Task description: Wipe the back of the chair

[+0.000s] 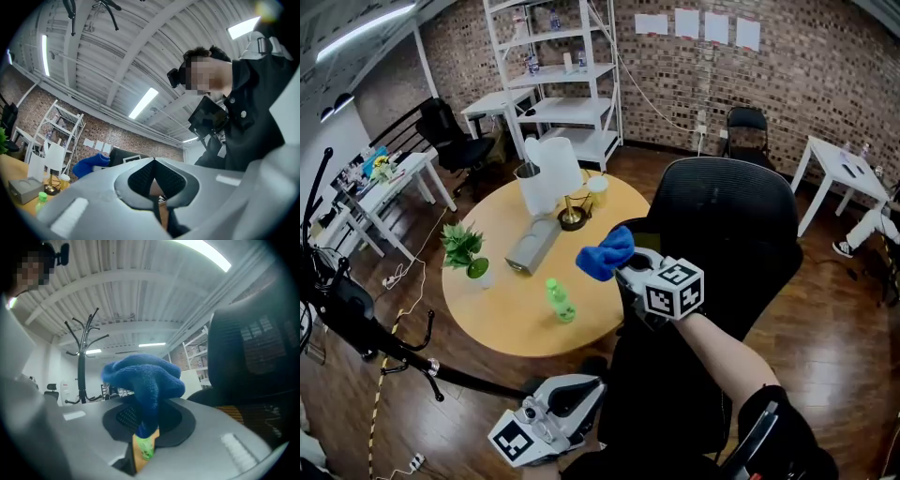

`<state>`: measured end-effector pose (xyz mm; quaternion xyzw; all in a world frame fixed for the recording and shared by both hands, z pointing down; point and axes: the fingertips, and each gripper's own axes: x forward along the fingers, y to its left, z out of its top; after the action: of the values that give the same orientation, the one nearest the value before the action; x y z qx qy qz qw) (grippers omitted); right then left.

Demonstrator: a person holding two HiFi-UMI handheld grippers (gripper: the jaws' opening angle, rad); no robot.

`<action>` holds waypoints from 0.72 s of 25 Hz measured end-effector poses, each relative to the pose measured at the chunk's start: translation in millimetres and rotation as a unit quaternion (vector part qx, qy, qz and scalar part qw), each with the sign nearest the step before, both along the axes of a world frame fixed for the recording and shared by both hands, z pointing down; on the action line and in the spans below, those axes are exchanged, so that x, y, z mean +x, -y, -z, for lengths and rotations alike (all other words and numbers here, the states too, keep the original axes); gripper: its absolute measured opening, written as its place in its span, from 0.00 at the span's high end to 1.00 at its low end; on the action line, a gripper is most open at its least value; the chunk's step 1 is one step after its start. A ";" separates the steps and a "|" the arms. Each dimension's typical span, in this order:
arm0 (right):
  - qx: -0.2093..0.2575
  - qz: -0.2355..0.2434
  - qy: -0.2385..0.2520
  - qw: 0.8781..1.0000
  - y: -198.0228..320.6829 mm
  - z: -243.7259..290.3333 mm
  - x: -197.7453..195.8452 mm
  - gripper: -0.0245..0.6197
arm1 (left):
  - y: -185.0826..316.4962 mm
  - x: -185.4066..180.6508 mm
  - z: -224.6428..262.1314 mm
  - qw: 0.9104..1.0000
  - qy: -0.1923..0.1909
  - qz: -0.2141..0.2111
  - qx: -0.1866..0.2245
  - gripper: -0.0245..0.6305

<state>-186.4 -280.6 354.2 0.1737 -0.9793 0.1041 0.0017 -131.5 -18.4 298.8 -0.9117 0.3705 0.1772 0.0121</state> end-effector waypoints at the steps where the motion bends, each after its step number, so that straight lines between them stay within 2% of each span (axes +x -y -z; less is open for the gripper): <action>1: -0.016 -0.012 0.008 1.000 9.1 -4.6 3.2 0.88 | 0.0 -0.4 -0.6 1.000 0.001 0.004 -0.001 0.96; 6: -0.082 -0.147 0.031 0.985 76.7 -33.5 61.6 0.88 | 3.7 1.1 -3.4 1.000 0.011 0.010 -0.009 0.96; 11: -0.093 -0.206 0.043 0.973 97.0 -48.5 119.3 0.88 | 13.6 17.9 -5.9 1.000 0.019 -0.014 -0.011 0.96; 18: -0.089 -0.279 0.052 0.955 107.3 -51.9 212.7 0.88 | 23.7 53.6 -8.6 0.997 0.026 -0.072 -0.013 0.96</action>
<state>26.3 -388.0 406.1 0.4332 -0.8775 0.1957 -0.0631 -77.9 -42.1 307.4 -0.9405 0.3055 0.1490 -0.0026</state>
